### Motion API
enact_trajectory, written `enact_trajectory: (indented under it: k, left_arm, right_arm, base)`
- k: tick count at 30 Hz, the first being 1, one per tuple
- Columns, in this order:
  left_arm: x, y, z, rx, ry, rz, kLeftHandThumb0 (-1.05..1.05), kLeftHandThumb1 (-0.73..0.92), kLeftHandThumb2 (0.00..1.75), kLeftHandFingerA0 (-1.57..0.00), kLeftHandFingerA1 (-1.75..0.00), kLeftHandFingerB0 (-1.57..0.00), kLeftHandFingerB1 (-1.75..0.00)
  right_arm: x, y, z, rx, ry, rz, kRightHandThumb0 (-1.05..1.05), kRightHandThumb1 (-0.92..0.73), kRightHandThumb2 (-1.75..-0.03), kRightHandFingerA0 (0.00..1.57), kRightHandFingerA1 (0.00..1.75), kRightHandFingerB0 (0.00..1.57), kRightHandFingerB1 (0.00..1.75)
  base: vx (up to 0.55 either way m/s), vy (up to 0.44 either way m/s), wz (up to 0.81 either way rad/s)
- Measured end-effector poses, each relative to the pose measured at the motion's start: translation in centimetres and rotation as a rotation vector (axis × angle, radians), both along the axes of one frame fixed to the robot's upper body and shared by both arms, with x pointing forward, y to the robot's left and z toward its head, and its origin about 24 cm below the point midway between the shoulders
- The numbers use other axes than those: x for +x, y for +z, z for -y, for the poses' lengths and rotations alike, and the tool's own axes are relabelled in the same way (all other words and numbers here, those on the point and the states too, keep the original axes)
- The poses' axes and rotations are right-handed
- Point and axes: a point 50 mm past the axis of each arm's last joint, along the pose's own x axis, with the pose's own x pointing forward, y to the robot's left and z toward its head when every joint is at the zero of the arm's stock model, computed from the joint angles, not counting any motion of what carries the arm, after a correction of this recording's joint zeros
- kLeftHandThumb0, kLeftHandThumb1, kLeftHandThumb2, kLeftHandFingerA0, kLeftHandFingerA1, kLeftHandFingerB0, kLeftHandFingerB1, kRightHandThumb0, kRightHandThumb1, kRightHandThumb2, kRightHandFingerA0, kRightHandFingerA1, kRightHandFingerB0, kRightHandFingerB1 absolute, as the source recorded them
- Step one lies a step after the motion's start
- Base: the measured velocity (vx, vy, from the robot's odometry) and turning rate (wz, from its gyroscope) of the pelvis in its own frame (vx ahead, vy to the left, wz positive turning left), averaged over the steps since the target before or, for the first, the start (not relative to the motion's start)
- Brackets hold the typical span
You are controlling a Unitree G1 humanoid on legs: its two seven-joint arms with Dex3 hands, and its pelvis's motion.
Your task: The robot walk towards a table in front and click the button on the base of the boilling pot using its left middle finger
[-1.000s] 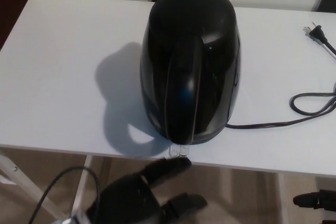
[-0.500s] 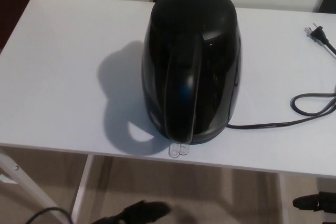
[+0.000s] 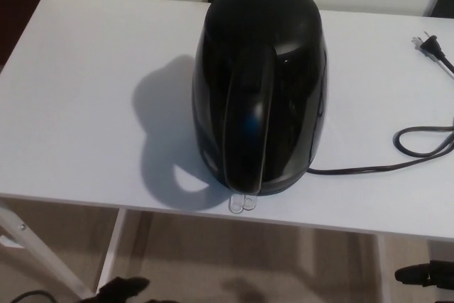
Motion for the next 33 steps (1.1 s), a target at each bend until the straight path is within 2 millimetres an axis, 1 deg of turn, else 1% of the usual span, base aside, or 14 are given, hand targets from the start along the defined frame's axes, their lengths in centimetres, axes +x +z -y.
enact_trajectory:
  k: [4, 5, 6, 10, 13, 14, 15, 16, 19, 21, 22, 27, 28, 33]
  left_arm:
    - [0.6, -0.6, -0.7, -0.051, 0.134, -0.043, -0.11, 0.53, 0.55, -0.11, -0.31, -0.01, -0.23]
    - [0.7, -0.7, -0.9, -0.062, 0.165, -0.054, -0.16, 0.55, 0.58, -0.14, -0.32, -0.04, -0.21]
    - [0.8, -0.8, -1.2, -0.072, 0.195, -0.065, -0.16, 0.55, 0.58, -0.14, -0.32, -0.04, -0.21]
    - [1.2, -1.2, -2.8, -0.109, 0.334, -0.105, -0.16, 0.55, 0.58, -0.14, -0.31, -0.05, -0.21]
    - [1.4, -1.2, -4.0, -0.142, 0.430, -0.125, -0.16, 0.55, 0.58, -0.14, -0.31, -0.05, -0.21]
    - [1.5, -1.3, -4.4, -0.155, 0.459, -0.131, -0.24, 0.51, 0.62, -0.16, -0.34, -0.07, -0.19]
    - [1.5, -1.3, -4.7, -0.169, 0.489, -0.139, -0.24, 0.51, 0.62, -0.16, -0.34, -0.07, -0.19]
    - [1.5, -1.3, -5.0, -0.179, 0.511, -0.145, -0.21, 0.52, 0.58, -0.18, -0.32, -0.09, -0.22]
    - [1.3, -1.4, -6.0, -0.218, 0.590, -0.171, -0.21, 0.52, 0.58, -0.18, -0.32, -0.09, -0.22]
    - [1.2, -1.5, -6.5, -0.247, 0.635, -0.185, -0.21, 0.52, 0.58, -0.18, -0.32, -0.09, -0.22]
    - [1.1, -1.5, -6.7, -0.261, 0.655, -0.193, -0.23, 0.50, 0.59, -0.18, -0.33, -0.11, -0.21]
    - [0.9, -1.6, -7.5, -0.324, 0.731, -0.233, -0.24, 0.50, 0.59, -0.18, -0.33, -0.11, -0.21]
    - [0.9, -1.6, -7.7, -0.339, 0.744, -0.241, -0.23, 0.50, 0.59, -0.17, -0.33, -0.10, -0.20]
    - [1.0, -1.4, -7.8, -0.388, 0.766, -0.265, -0.23, 0.50, 0.59, -0.17, -0.33, -0.10, -0.20]
  right_arm:
    - [0.0, 0.0, -0.1, 0.003, 0.000, 0.000, -0.36, -0.28, -0.49, 0.96, 0.51, 0.71, 0.47]
    - [0.0, 0.0, -0.1, 0.003, 0.000, 0.000, -0.43, -0.26, -0.57, 0.96, 0.56, 0.68, 0.51]
    - [0.0, 0.0, -0.1, 0.003, 0.000, 0.000, -0.43, -0.26, -0.57, 0.96, 0.56, 0.68, 0.51]
    - [0.1, 0.0, -0.1, 0.004, 0.000, 0.002, -0.44, -0.26, -0.58, 0.95, 0.57, 0.67, 0.52]
    - [0.1, -0.1, -0.2, 0.005, 0.000, 0.001, -0.44, -0.26, -0.58, 0.95, 0.57, 0.67, 0.52]
    - [0.1, -0.1, -0.1, 0.005, -0.001, 0.000, -0.38, -0.28, -0.50, 0.97, 0.51, 0.71, 0.47]
    - [0.0, -0.1, -0.1, 0.005, -0.001, -0.001, -0.38, -0.28, -0.50, 0.97, 0.51, 0.71, 0.47]
    - [0.0, -0.1, -0.1, 0.005, -0.002, -0.001, -0.43, -0.26, -0.58, 0.95, 0.57, 0.67, 0.51]
    - [-0.1, -0.2, -0.1, 0.006, -0.005, -0.007, -0.43, -0.26, -0.58, 0.95, 0.57, 0.67, 0.51]
    - [-0.2, -0.3, -0.1, 0.007, -0.008, -0.012, -0.43, -0.26, -0.58, 0.95, 0.57, 0.67, 0.51]
    - [-0.2, -0.4, -0.1, 0.007, -0.010, -0.015, -0.37, -0.28, -0.49, 0.95, 0.50, 0.71, 0.46]
    - [-0.4, -0.5, 0.0, 0.004, -0.020, -0.022, -0.37, -0.28, -0.49, 0.95, 0.51, 0.71, 0.47]
    - [-0.4, -0.5, 0.1, 0.003, -0.022, -0.023, -0.44, -0.25, -0.57, 0.95, 0.56, 0.68, 0.51]
    - [-0.2, -0.4, 0.1, 0.002, -0.026, -0.017, -0.44, -0.25, -0.57, 0.95, 0.56, 0.68, 0.51]
  base:
    - [0.00, 0.000, 0.00]
    - [0.00, 0.000, 0.00]
    - [0.00, 0.000, 0.00]
    - [0.00, 0.000, 0.00]
    - [0.00, 0.000, 0.00]
    - [0.00, 0.000, 0.00]
    - [0.00, 0.000, 0.00]
    - [0.00, 0.000, 0.00]
    - [0.00, 0.000, 0.00]
    - [0.00, 0.000, 0.00]
    - [0.00, 0.000, 0.00]
    - [0.00, 0.000, 0.00]
    - [0.00, 0.000, 0.00]
    - [0.00, 0.000, 0.00]
